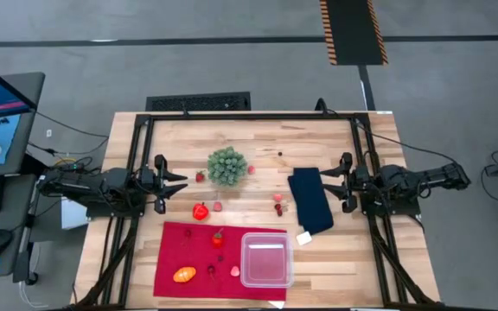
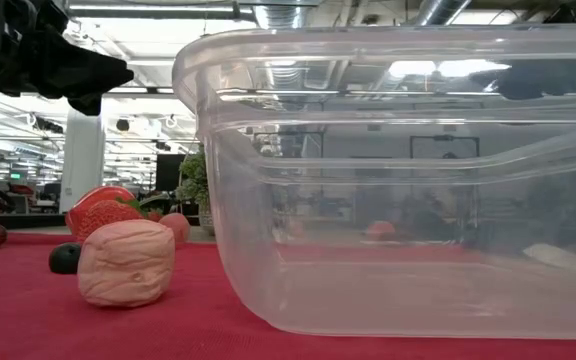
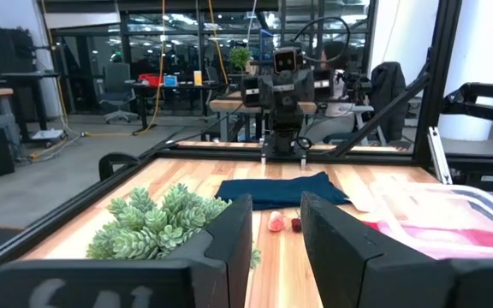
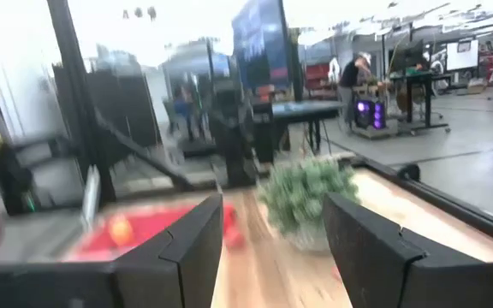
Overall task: Pick and placing Produce into tupperware
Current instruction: Put the top blueberry into the transparent bin
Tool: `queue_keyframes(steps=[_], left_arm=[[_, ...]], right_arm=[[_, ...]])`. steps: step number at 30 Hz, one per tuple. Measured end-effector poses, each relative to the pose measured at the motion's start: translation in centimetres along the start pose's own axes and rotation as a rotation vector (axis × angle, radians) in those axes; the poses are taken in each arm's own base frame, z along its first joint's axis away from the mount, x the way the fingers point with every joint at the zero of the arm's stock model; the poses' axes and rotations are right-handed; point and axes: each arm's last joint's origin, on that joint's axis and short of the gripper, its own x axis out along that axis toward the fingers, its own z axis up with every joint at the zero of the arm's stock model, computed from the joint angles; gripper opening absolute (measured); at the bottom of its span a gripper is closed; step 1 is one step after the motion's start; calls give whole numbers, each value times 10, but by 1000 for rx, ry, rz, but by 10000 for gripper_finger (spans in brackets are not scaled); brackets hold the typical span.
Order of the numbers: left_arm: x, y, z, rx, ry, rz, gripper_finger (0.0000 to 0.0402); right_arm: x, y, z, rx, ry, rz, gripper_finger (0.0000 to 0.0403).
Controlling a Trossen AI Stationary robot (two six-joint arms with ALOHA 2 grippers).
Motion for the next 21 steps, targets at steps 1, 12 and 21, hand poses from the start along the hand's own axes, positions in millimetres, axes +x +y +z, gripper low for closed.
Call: queue_keyframes(steps=[1,12,21], left_arm=[[0,0,0,1,6,0,96],[0,1,3,-48,-28,19,96],[-3,3,23,-93,-234,89,96]], right_arm=[[0,0,2,32,-17,2,224],[0,0,4,127,-44,3,224],[-1,0,10,85,-99,-16,224]])
